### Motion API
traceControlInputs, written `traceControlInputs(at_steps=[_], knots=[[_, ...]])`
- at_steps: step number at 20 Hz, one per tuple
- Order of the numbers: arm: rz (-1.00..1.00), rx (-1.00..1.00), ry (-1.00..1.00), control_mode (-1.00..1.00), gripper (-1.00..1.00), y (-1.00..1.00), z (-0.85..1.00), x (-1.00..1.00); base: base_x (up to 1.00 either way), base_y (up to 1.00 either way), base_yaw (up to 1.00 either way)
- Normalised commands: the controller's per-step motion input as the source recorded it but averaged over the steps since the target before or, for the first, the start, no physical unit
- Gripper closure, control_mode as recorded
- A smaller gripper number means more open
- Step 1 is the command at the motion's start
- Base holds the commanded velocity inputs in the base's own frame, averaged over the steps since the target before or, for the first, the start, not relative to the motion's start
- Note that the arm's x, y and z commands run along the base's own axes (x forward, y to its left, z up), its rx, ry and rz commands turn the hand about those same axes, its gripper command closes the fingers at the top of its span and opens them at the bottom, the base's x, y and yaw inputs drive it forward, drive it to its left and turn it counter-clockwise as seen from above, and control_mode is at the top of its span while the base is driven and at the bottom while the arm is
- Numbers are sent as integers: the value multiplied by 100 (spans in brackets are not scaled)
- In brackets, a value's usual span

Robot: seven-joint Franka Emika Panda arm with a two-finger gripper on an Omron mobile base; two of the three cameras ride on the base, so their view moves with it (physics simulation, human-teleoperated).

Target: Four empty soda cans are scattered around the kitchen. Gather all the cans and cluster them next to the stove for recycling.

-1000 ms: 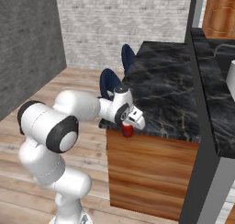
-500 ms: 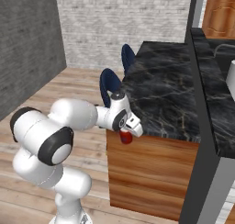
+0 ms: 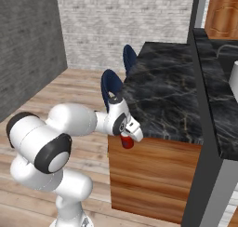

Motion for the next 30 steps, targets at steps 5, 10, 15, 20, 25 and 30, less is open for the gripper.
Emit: traceControlInputs(at_steps=[5,10,15,20,25,30], knots=[[0,0,0,-100,100,0,0,0,0,0,0],[0,0,0,100,100,0,0,0,-1,0,0],[0,0,0,100,100,0,0,0,-32,-2,-1],[0,0,0,100,100,0,0,0,-53,0,0],[0,0,0,100,100,0,0,0,-60,-1,0],[0,0,0,100,100,0,0,0,-65,-6,0]])
